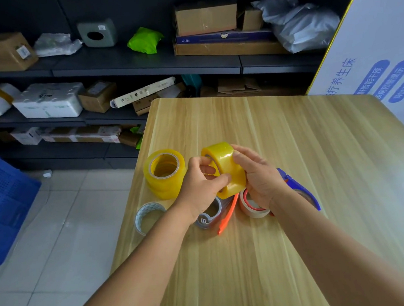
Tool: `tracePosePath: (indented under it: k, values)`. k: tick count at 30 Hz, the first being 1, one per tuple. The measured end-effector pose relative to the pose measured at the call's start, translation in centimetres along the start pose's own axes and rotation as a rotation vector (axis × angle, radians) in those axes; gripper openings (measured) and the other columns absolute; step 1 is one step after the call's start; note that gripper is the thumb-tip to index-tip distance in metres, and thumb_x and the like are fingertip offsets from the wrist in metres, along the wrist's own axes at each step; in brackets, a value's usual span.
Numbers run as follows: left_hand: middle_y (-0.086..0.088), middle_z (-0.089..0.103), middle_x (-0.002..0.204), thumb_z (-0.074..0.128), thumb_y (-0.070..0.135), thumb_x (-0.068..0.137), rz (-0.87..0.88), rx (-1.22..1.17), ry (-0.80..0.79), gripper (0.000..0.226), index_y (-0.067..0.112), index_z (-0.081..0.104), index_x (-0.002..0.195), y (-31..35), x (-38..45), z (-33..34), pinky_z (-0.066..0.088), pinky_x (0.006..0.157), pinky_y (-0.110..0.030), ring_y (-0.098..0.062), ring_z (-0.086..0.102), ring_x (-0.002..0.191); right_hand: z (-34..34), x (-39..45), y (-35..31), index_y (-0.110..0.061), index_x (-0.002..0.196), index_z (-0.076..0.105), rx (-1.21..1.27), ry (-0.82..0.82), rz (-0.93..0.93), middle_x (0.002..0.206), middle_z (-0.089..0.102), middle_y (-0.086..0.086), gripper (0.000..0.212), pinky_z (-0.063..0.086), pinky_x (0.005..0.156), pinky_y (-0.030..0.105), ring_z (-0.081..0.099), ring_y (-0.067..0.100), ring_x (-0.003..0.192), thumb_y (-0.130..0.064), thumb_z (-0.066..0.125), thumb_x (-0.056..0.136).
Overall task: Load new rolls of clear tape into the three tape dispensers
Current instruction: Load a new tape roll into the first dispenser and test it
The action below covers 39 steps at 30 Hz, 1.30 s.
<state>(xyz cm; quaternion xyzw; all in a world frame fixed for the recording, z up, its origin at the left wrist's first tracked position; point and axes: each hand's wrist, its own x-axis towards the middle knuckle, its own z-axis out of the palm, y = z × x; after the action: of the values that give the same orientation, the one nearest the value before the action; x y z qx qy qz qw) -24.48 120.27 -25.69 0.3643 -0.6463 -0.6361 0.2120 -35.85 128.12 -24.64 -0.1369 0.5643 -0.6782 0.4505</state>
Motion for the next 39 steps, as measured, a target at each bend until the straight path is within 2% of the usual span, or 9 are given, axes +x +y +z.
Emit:
tracePosePath:
  k: [3,7,10,17,22,27,31,36,39]
  values:
    - [-0.003,0.037,0.126,0.081,0.025,0.067,0.071,0.161,0.045,0.074,0.025,0.032,0.122,0.0,0.1,-0.3,0.044,0.096,-0.031,-0.016,0.047,0.115,-0.2,-0.1,0.1,-0.016,0.115,0.065,-0.076,0.058,0.013,0.107,0.068,0.015,0.024,0.051,0.088,0.051,0.065,0.031,0.096,-0.026,0.052,0.096]
    - [0.006,0.024,0.135,0.08,0.027,0.069,0.208,0.379,-0.042,0.087,0.034,0.029,0.139,0.2,0.1,-0.9,0.025,0.109,-0.027,-0.013,0.025,0.133,-0.5,-0.4,0.5,-0.023,0.105,0.07,-0.137,0.05,-0.009,0.101,0.071,0.011,0.026,0.056,0.078,0.045,0.069,0.025,0.089,-0.028,0.045,0.1]
    - [0.008,0.026,0.14,0.08,0.032,0.07,0.254,0.504,-0.079,0.087,0.032,0.031,0.143,0.2,0.0,-1.0,0.019,0.105,-0.023,-0.012,0.021,0.133,-0.9,-0.5,0.8,-0.02,0.103,0.071,-0.136,0.053,-0.046,0.097,0.072,0.009,0.028,0.056,0.074,0.042,0.068,0.024,0.085,-0.027,0.044,0.1]
    - [0.005,0.04,0.132,0.08,0.027,0.07,0.387,0.5,-0.01,0.067,0.028,0.052,0.131,0.1,-0.5,-0.3,0.023,0.099,-0.006,-0.009,0.037,0.126,-1.2,-0.3,1.4,-0.026,0.091,0.074,-0.149,0.115,-0.1,0.098,0.07,0.01,0.03,0.057,0.068,0.037,0.067,0.024,0.087,-0.034,0.046,0.099]
    - [0.006,0.035,0.138,0.079,0.035,0.072,0.318,0.49,-0.051,0.085,0.018,0.035,0.143,0.0,-0.2,-0.6,0.021,0.1,-0.013,-0.005,0.031,0.129,-1.4,-0.4,1.4,-0.025,0.092,0.074,-0.175,0.121,-0.095,0.102,0.07,0.014,0.03,0.059,0.071,0.044,0.068,0.029,0.088,-0.039,0.048,0.097]
    - [0.004,0.034,0.143,0.077,0.045,0.071,0.234,0.488,-0.081,0.091,0.022,0.031,0.146,0.1,0.3,-0.8,0.026,0.101,-0.019,-0.007,0.032,0.131,-1.1,-0.6,1.3,-0.029,0.084,0.074,-0.211,0.113,-0.11,0.084,0.073,0.007,0.032,0.057,0.056,0.032,0.07,0.02,0.073,-0.039,0.046,0.097]
    - [0.012,0.04,0.13,0.079,0.039,0.07,0.285,0.445,-0.024,0.081,0.027,0.041,0.141,0.3,0.2,-0.7,0.028,0.094,-0.012,0.003,0.036,0.117,-0.8,-0.5,1.1,-0.026,0.083,0.073,-0.196,0.127,-0.145,0.085,0.07,0.011,0.032,0.057,0.054,0.03,0.068,0.019,0.07,-0.035,0.046,0.098]
    - [0.014,0.045,0.124,0.079,0.034,0.071,0.316,0.411,-0.004,0.064,0.033,0.051,0.129,0.3,0.3,-0.4,0.028,0.087,0.002,0.002,0.042,0.112,-0.7,-0.4,0.9,-0.022,0.09,0.071,-0.192,0.142,-0.142,0.094,0.07,0.015,0.03,0.057,0.068,0.039,0.066,0.025,0.081,-0.035,0.045,0.098]
    - [0.01,0.05,0.123,0.079,0.034,0.072,0.299,0.373,0.007,0.057,0.033,0.054,0.123,0.2,0.6,-0.6,0.03,0.082,0.001,-0.002,0.045,0.11,-0.8,-0.4,0.9,-0.026,0.089,0.072,-0.206,0.121,-0.137,0.093,0.071,0.011,0.028,0.059,0.064,0.035,0.068,0.021,0.079,-0.037,0.048,0.097]
